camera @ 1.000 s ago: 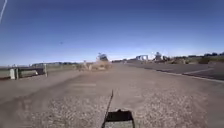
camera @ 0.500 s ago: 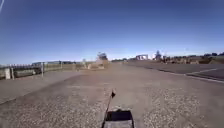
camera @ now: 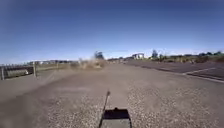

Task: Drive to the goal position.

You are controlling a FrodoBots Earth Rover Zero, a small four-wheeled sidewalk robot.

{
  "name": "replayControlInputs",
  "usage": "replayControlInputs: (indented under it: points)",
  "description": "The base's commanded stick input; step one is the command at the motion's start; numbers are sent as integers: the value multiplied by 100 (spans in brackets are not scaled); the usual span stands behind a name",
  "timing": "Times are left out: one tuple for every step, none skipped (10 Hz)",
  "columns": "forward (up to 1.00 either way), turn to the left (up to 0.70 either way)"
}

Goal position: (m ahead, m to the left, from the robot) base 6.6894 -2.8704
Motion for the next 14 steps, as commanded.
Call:
replayControlInputs:
  points:
    - [70, 0]
    - [70, 0]
    - [70, 0]
    - [70, 0]
    - [70, 0]
    - [70, 0]
    - [70, 0]
    - [70, 0]
    - [70, 0]
    - [70, 0]
    - [70, 0]
    - [70, 0]
    - [70, 0]
    - [70, 0]
